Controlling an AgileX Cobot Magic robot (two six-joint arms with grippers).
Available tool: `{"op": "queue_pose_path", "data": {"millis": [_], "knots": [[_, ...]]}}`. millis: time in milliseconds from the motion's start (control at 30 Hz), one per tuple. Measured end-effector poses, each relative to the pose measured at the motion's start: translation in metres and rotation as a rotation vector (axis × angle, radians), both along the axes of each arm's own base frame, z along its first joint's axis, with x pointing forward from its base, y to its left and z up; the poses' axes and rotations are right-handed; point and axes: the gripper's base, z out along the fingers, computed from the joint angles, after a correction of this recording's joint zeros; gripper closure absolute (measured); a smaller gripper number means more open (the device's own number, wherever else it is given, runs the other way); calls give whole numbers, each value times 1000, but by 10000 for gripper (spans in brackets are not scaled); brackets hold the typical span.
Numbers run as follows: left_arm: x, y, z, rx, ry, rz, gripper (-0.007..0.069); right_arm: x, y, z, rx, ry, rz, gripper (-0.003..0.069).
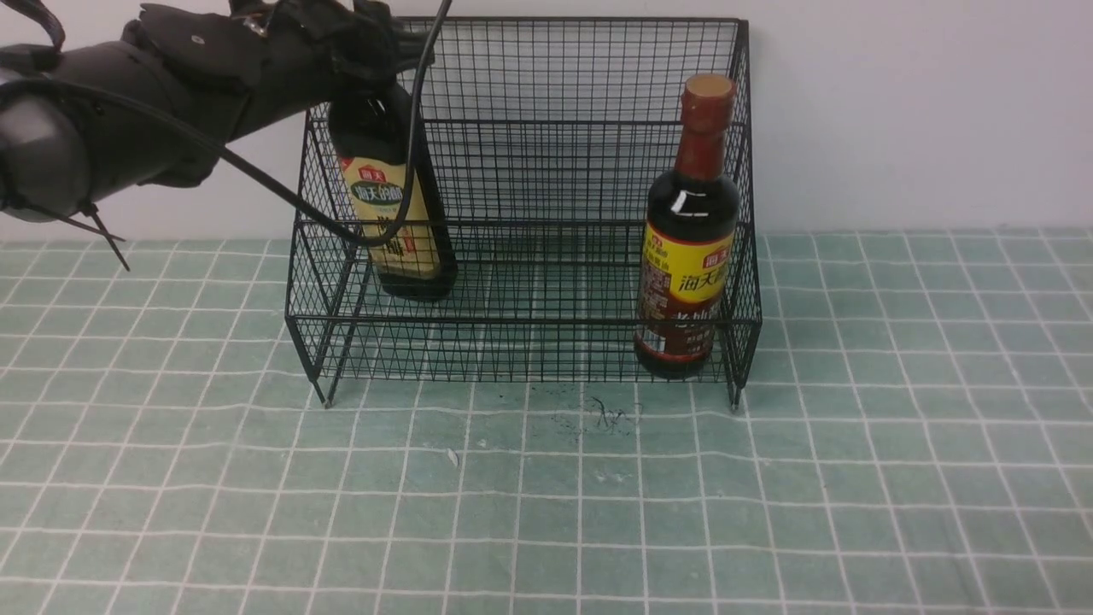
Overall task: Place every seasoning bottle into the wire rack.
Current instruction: Use the left arm to put the condiment bottle back on the shelf
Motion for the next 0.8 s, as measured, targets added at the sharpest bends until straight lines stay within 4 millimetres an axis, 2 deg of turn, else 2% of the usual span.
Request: {"op": "queue_pose_path", "data": {"millis": [233, 500, 700, 800], "knots": [[-1, 0, 9, -10, -18, -1, 313, 0, 0, 0, 0, 0, 0, 673], [-6, 0, 18, 61, -51, -23, 313, 0, 0, 0, 0, 0, 0, 673], [-28, 6, 59, 79, -153, -26, 316, 0, 0, 0, 0, 0, 0, 673], [-37, 7, 73, 93, -190, -32, 317, 0, 0, 0, 0, 0, 0, 673]]}}
